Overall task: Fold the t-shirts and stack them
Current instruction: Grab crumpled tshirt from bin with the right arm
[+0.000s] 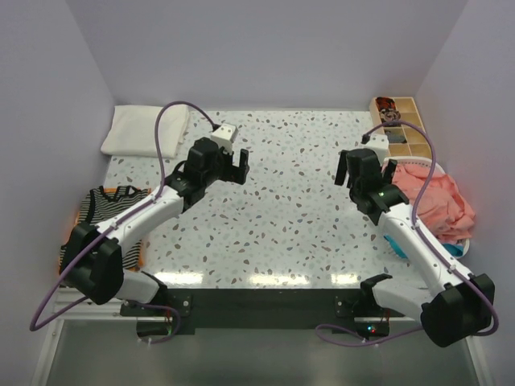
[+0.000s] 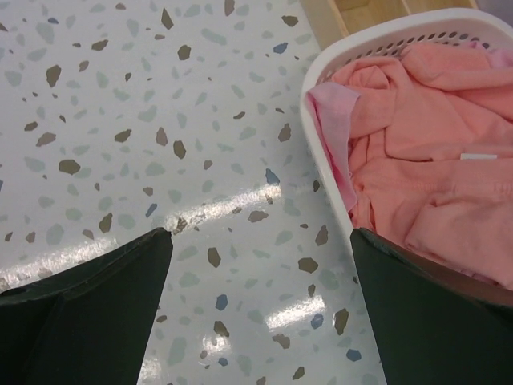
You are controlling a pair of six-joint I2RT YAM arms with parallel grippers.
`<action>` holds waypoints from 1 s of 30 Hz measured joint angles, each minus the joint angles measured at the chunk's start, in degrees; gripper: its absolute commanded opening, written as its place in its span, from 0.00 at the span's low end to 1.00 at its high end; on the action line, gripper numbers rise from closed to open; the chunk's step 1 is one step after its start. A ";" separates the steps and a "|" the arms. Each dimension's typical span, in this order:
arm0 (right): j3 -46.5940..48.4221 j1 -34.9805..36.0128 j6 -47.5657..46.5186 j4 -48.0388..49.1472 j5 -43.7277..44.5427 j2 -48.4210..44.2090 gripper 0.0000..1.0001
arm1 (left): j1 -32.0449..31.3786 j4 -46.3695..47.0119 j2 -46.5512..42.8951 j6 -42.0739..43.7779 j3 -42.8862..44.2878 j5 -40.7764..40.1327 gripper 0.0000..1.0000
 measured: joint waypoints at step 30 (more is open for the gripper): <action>-0.31 -26.40 17.35 -11.74 21.18 9.38 0.99 | 0.04 -0.04 0.22 -2.05 0.09 7.26 1.00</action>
